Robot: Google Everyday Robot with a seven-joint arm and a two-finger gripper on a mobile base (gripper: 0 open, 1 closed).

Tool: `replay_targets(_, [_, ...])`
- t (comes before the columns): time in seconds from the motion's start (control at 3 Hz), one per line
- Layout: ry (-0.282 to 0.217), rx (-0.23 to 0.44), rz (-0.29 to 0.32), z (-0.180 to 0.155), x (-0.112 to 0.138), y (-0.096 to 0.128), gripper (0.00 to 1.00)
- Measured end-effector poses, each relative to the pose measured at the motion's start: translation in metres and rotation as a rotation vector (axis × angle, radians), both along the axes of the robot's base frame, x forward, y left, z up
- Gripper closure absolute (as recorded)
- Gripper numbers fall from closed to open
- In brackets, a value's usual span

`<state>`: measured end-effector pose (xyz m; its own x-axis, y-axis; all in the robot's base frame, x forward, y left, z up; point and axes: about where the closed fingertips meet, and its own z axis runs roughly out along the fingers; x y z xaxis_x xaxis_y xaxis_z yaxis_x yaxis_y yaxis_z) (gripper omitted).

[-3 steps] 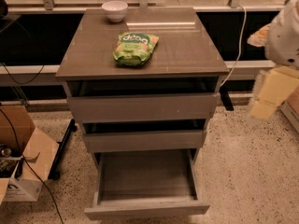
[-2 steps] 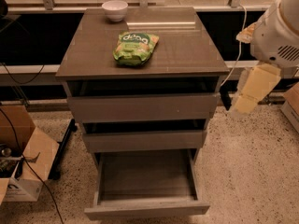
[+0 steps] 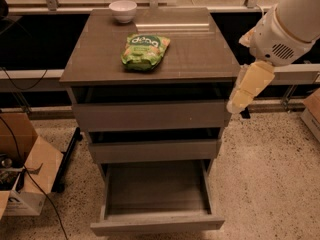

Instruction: Place green rice chip bag into bottom drawer

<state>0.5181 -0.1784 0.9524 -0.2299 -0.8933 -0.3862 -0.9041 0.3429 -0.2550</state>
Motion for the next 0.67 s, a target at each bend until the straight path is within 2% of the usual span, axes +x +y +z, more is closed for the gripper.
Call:
replay_targets(0.33, [0.008,0.122,-0.044,-0.011,0.013,0.044,0.0])
replay_targets(0.67, [-0.023,0.229,-0.063,-0.014,0.042,0.085,0.0])
